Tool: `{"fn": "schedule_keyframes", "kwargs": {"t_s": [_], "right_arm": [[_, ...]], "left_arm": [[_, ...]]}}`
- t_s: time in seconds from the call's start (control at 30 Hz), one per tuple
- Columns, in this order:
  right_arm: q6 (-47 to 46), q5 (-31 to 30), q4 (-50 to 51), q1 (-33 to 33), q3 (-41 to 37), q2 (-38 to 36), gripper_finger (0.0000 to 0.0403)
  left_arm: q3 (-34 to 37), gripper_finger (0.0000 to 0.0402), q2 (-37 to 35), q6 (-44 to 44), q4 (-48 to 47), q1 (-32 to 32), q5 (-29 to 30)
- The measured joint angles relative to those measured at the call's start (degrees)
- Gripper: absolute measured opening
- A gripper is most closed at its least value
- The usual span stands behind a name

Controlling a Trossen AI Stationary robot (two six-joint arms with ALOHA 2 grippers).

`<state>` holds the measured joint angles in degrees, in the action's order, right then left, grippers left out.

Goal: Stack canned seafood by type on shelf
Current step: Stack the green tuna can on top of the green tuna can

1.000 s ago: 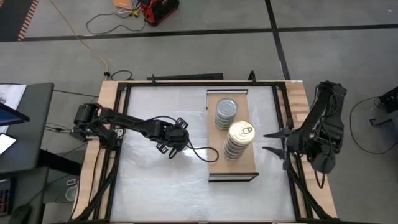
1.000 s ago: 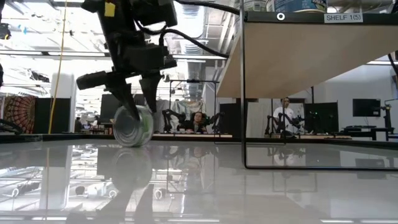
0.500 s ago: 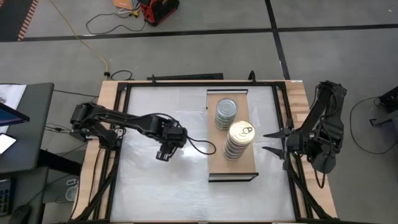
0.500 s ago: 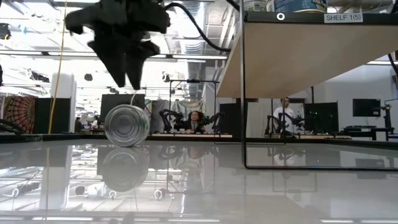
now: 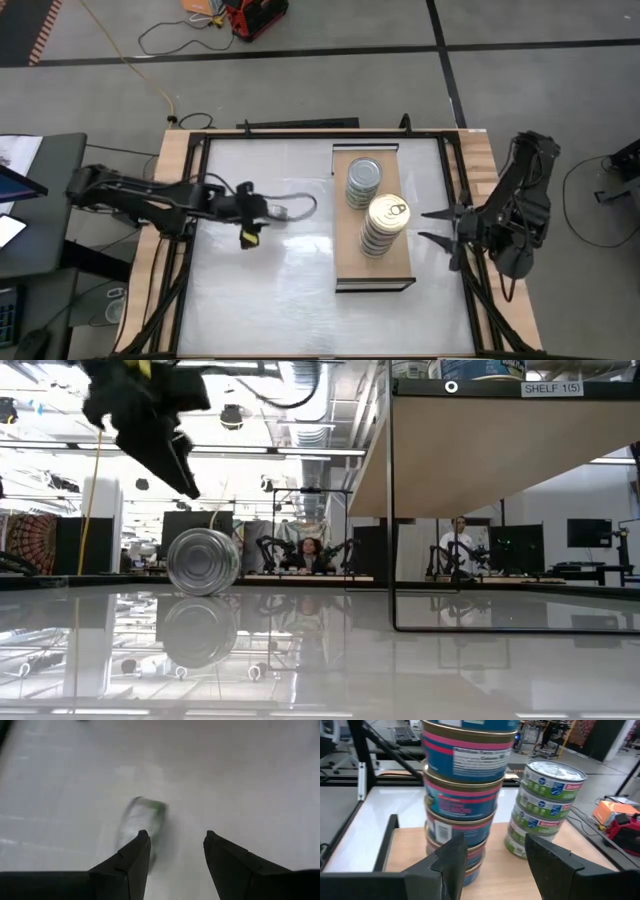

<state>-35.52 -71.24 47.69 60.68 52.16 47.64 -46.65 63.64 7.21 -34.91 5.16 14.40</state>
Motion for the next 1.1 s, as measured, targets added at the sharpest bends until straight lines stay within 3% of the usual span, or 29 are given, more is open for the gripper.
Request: {"fn": "schedule_keyframes", "kwargs": {"t_s": [0.1, 0.23, 0.5, 0.7, 0.93, 1.1], "right_arm": [[0.3, 0.0, 0.0, -1.4, 0.0, 0.0, 0.0225], [0.9, 0.4, 0.0, -2.7, 0.0, 0.0, 0.0225], [0.9, 0.6, -0.5, -2.7, 0.0, 0.0, 0.0225], [1.0, 0.6, -1.1, -2.7, 0.0, 0.0, 0.0225], [1.0, 0.7, -2.6, -2.7, 0.0, 0.2, 0.0225], [1.0, 0.7, -3.4, -2.1, 0.0, 1.5, 0.0225]], "left_arm": [[7.4, 0.0179, -5.1, 2.7, 6.9, -1.6, 2.9], [13.8, 0.0198, -8.2, -0.6, 13.8, -2.2, 4.4], [15.2, 0.0287, -8.1, -9.5, 18.1, -2.2, 11.4], [15.2, 0.0344, -6.9, -15.5, 20.5, -3.6, 6.6], [15.2, 0.0345, -1.1, -22.2, 28.3, -7.6, -0.6], [15.2, 0.0344, 3.9, -23.3, 28.5, -9.5, -2.6]]}}
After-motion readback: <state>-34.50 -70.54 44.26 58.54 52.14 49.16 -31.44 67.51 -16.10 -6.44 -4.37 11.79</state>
